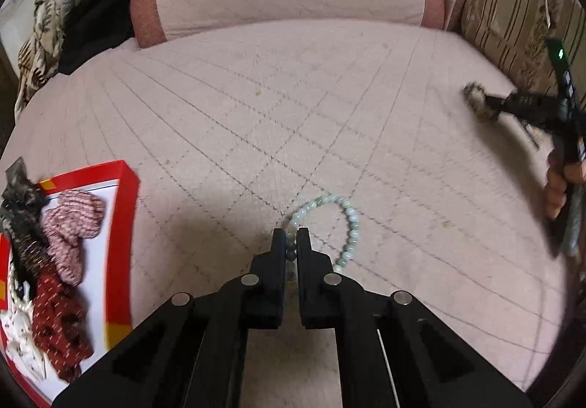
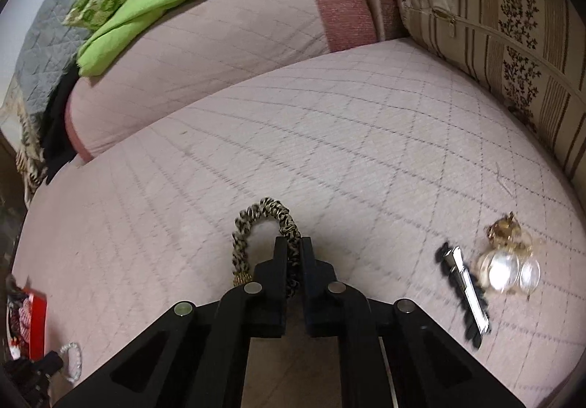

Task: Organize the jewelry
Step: 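Grasp jade bracelet with left tool while right tool grasps gold beaded bracelet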

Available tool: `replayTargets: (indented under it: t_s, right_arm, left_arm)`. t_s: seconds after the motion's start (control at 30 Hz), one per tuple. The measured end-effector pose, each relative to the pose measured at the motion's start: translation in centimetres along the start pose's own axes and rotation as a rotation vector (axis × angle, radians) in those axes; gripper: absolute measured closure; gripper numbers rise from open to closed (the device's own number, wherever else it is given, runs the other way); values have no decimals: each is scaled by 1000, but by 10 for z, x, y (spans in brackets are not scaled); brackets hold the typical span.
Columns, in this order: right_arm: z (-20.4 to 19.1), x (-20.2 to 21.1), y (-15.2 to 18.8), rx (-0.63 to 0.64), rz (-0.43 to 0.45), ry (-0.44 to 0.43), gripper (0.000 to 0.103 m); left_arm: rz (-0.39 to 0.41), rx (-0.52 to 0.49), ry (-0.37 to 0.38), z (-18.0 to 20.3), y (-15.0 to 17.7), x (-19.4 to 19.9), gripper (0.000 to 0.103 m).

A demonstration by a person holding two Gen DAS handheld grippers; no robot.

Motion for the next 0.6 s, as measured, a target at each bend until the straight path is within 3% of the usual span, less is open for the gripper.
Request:
replayTargets:
  t_s: [0.4,0.6]
  right_arm:
    - [-115,58,41,175,55,-135,96]
    - [-173,75,85,227,11,-258,96]
  left_arm:
    - [64,142,5,-71,23,71,98]
    - [82,248,-28,-133,43,100,98]
Point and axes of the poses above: each gripper's, at about its wrist camera, not at the fingertips, and x roughly against the way its jaws point, z to its right, y to its underside, the point moved 1 cm from there along -x, roughly the way its jaws point, and after that the axes turned 15 degrees about -y, right-handed, at the moved point
